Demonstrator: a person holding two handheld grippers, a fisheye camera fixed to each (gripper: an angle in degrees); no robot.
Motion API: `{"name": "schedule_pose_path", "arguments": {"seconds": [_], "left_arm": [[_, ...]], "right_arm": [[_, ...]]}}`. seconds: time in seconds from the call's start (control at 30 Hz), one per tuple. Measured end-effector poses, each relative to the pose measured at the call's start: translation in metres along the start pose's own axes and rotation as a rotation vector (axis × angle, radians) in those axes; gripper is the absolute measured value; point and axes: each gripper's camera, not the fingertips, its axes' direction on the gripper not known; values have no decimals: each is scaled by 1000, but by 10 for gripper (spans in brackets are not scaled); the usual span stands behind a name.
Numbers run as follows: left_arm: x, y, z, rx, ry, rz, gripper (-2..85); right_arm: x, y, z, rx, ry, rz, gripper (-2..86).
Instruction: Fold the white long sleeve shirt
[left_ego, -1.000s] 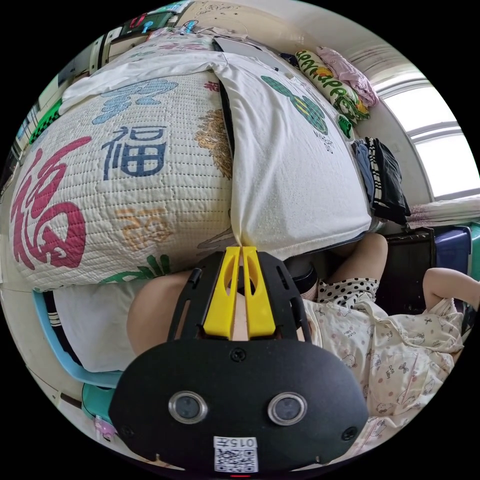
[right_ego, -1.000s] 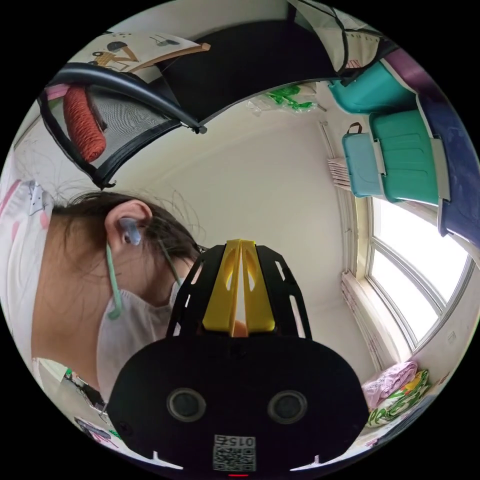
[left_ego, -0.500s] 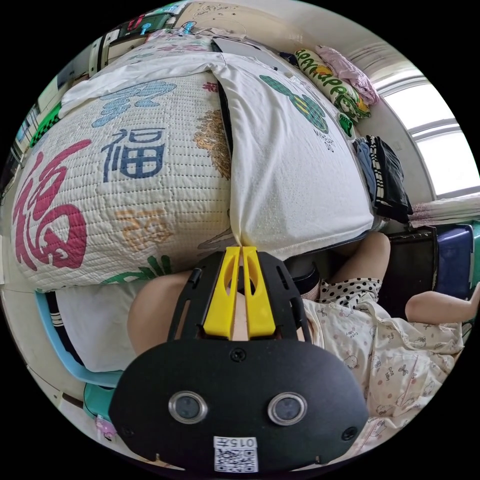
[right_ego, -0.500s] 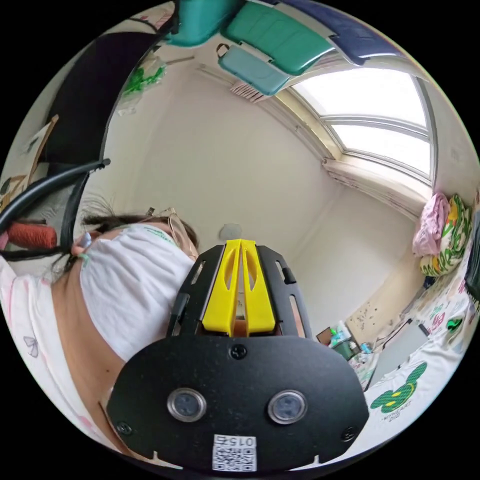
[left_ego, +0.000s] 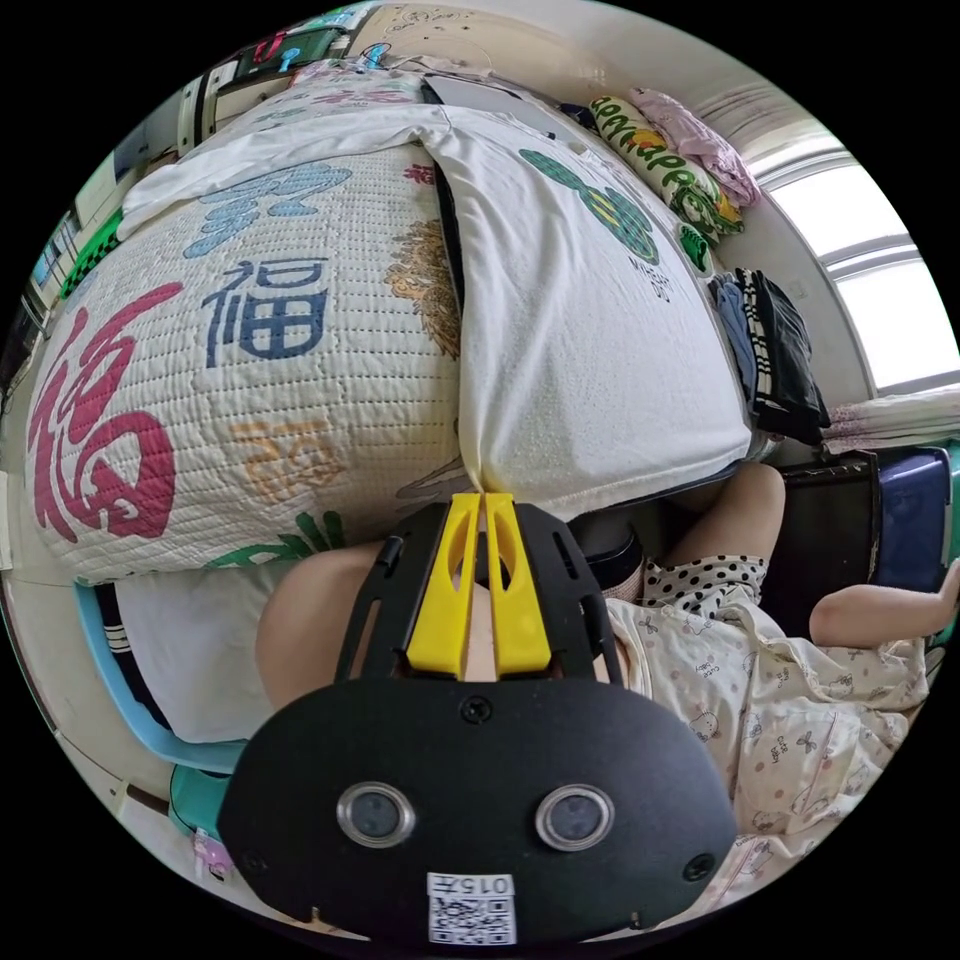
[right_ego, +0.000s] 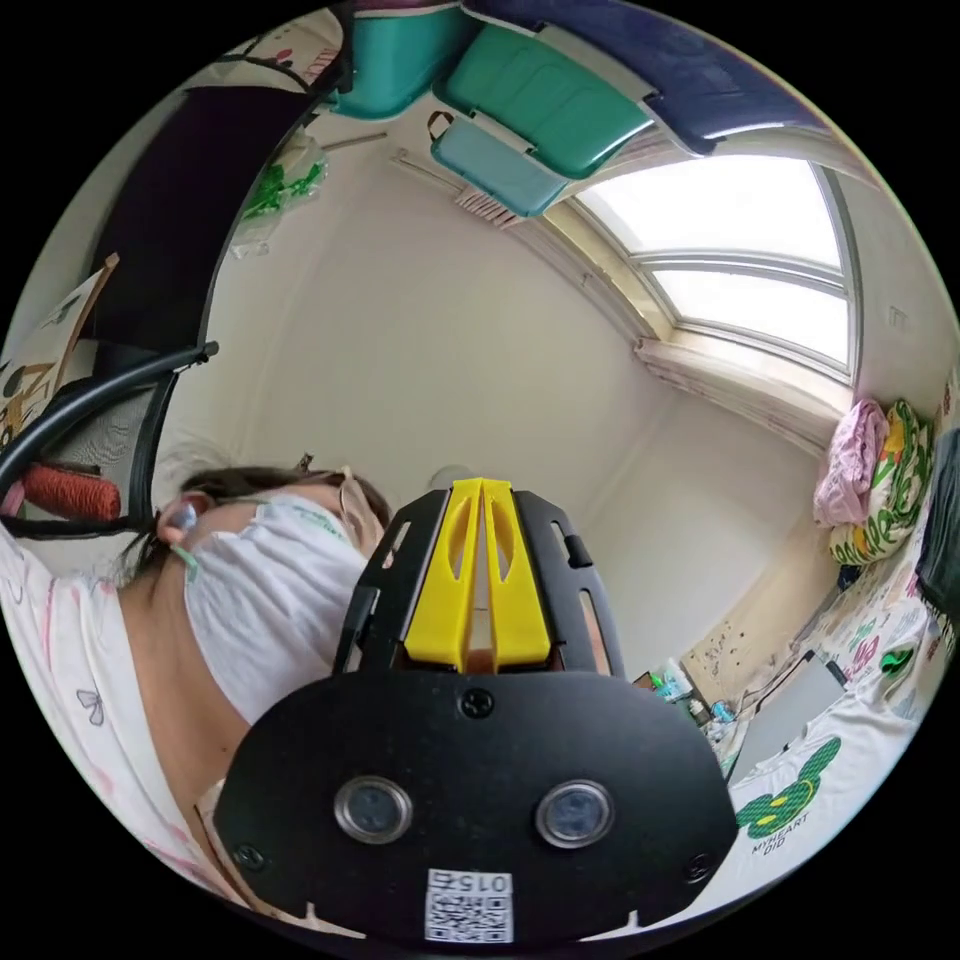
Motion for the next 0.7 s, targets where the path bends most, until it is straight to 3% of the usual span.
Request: {"name": "schedule_pose_path", "arguments": {"seconds": [0.13,0.37,0.47,0.53,0.57,0.7], "left_arm": [[-5,14,7,3,-1,3,-6],[-14,48,23,8,-9,11,-6],[-36,68,22,27,150,20,-4],[-62,85,18,63,286,-26,-1],[-73,98,15,72,337,-27,3],[-82,155,-13,151,256,-17,34]], "right_arm": [[21,2,12,69,117,-106,-6],[69,40,76,-31,146,-192,-6],[94,63,111,-99,194,-380,-6],[125,85,143,-206,315,-679,-6],[140,88,151,-242,348,-713,-6],[304,83,218,-800,423,-549,-3]]}}
